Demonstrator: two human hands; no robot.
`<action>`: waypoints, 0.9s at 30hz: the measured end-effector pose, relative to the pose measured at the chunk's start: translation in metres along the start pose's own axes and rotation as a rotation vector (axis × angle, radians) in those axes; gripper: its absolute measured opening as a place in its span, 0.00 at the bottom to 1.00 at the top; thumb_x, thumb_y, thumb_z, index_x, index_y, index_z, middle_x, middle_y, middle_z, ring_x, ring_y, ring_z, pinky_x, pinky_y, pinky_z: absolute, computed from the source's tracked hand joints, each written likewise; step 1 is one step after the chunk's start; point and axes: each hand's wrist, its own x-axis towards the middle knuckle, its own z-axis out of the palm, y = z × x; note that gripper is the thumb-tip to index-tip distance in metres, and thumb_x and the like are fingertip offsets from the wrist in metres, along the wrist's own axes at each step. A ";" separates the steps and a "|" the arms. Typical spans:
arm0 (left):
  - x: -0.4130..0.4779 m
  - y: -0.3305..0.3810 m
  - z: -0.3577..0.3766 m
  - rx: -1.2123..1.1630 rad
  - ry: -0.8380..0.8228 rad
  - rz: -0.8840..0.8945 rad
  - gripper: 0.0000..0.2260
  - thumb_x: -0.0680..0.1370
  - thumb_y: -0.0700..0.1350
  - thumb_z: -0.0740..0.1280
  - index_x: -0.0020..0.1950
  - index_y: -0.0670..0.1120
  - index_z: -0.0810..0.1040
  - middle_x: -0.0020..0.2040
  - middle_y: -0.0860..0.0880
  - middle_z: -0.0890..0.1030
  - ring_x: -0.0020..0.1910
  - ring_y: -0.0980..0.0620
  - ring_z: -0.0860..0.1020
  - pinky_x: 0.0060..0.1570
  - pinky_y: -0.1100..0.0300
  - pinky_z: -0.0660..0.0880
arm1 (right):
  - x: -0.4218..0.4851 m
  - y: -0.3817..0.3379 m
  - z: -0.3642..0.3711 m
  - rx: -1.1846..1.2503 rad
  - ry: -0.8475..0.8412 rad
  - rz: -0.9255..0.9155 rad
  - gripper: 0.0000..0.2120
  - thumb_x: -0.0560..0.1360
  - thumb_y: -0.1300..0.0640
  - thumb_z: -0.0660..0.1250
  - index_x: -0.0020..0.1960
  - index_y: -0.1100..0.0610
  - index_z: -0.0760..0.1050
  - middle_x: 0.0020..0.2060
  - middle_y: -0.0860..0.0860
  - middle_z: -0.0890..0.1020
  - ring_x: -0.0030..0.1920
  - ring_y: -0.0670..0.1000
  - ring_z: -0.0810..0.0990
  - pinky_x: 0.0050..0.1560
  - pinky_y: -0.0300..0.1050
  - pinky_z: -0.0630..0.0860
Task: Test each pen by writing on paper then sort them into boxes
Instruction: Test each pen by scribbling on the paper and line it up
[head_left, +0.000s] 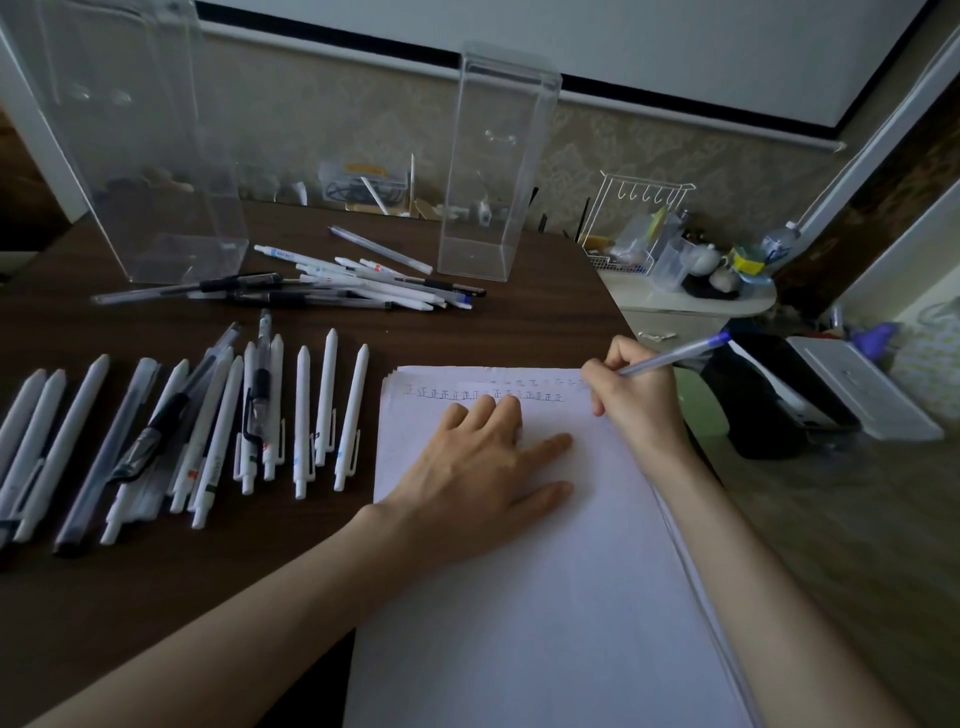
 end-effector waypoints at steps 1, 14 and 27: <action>0.001 0.000 0.000 -0.001 0.000 -0.002 0.22 0.77 0.62 0.52 0.62 0.55 0.76 0.42 0.47 0.69 0.40 0.48 0.69 0.38 0.55 0.68 | 0.001 0.002 0.000 -0.001 -0.017 -0.013 0.15 0.70 0.69 0.63 0.31 0.61 0.61 0.22 0.59 0.68 0.20 0.45 0.64 0.24 0.36 0.61; 0.001 0.001 0.000 -0.012 -0.013 -0.028 0.23 0.76 0.63 0.52 0.63 0.55 0.76 0.42 0.47 0.70 0.39 0.47 0.70 0.39 0.55 0.68 | 0.001 0.010 0.001 -0.154 -0.065 -0.080 0.15 0.70 0.67 0.64 0.32 0.62 0.59 0.26 0.61 0.65 0.27 0.51 0.63 0.28 0.44 0.57; 0.002 0.001 -0.001 -0.028 -0.021 -0.041 0.23 0.76 0.63 0.51 0.64 0.56 0.75 0.42 0.48 0.69 0.41 0.48 0.69 0.40 0.56 0.65 | 0.002 0.009 0.001 -0.116 -0.049 -0.068 0.15 0.68 0.65 0.63 0.31 0.59 0.57 0.24 0.58 0.64 0.27 0.50 0.63 0.28 0.46 0.59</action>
